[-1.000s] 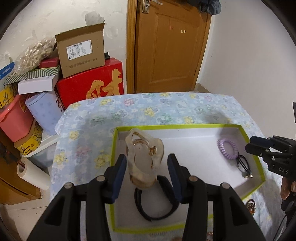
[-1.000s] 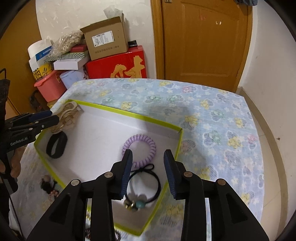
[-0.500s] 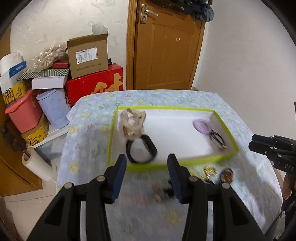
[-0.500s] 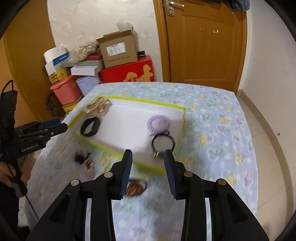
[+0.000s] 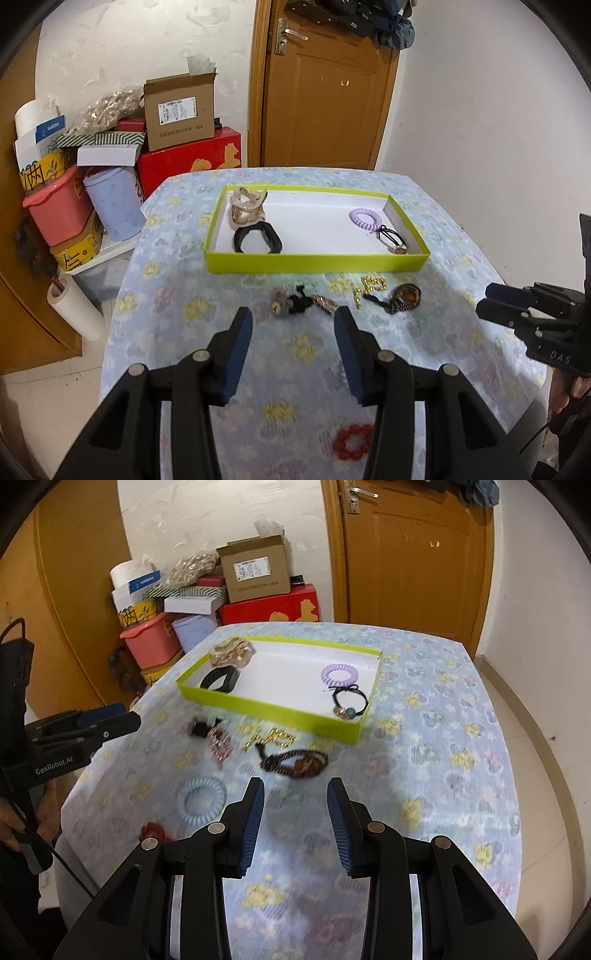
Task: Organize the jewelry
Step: 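Grasp the grey bear hair clip with the left tool while the right tool grasps the brown bead bracelet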
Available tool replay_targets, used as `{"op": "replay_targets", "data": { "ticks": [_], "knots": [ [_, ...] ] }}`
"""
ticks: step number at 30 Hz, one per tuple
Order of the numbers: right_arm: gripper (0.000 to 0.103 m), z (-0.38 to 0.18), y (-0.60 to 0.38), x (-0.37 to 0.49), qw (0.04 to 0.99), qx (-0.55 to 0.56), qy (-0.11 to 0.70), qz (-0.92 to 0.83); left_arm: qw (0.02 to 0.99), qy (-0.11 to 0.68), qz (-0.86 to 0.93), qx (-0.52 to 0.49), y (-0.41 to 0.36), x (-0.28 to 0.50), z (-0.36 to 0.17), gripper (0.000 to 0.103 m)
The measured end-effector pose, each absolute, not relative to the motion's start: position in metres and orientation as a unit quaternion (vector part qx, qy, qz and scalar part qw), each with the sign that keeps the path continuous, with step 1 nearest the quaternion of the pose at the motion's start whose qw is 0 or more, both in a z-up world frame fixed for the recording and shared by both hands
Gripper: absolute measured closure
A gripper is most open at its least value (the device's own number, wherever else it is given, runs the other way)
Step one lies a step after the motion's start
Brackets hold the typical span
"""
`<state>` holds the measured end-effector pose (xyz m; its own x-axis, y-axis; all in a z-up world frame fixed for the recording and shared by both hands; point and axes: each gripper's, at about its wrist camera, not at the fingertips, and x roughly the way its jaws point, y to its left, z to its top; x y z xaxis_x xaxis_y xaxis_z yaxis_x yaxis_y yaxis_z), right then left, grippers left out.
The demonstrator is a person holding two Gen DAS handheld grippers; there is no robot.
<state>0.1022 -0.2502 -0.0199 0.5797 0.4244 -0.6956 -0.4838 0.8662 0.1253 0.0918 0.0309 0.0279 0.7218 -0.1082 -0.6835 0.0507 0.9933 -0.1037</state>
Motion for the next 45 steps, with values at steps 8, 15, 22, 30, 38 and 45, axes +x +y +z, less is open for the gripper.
{"op": "replay_targets", "data": {
  "ticks": [8, 15, 22, 30, 38, 45],
  "knots": [
    [0.066, -0.021, -0.244, 0.084, 0.880, -0.034, 0.381, 0.282, 0.926, 0.372, -0.043, -0.051, 0.032, 0.070, 0.021, 0.055],
    [0.066, -0.036, -0.238, 0.082, 0.867, -0.030, 0.402, 0.293, 0.922, 0.379, -0.045, -0.066, 0.038, 0.064, 0.011, 0.055],
    [0.066, -0.041, -0.237, 0.089, 0.867, -0.036, 0.406, 0.286, 0.918, 0.386, -0.046, -0.075, 0.042, 0.078, 0.002, 0.055],
    [0.066, -0.050, -0.234, 0.105, 0.868, -0.037, 0.409, 0.278, 0.913, 0.397, -0.048, -0.077, 0.044, 0.108, -0.012, 0.055],
    [0.066, -0.057, -0.229, 0.125, 0.870, -0.044, 0.408, 0.272, 0.909, 0.407, -0.051, -0.079, 0.044, 0.141, -0.026, 0.055],
    [0.066, -0.060, -0.228, 0.143, 0.872, -0.046, 0.408, 0.267, 0.906, 0.412, -0.062, -0.075, 0.038, 0.159, -0.034, 0.057]
  ]
}}
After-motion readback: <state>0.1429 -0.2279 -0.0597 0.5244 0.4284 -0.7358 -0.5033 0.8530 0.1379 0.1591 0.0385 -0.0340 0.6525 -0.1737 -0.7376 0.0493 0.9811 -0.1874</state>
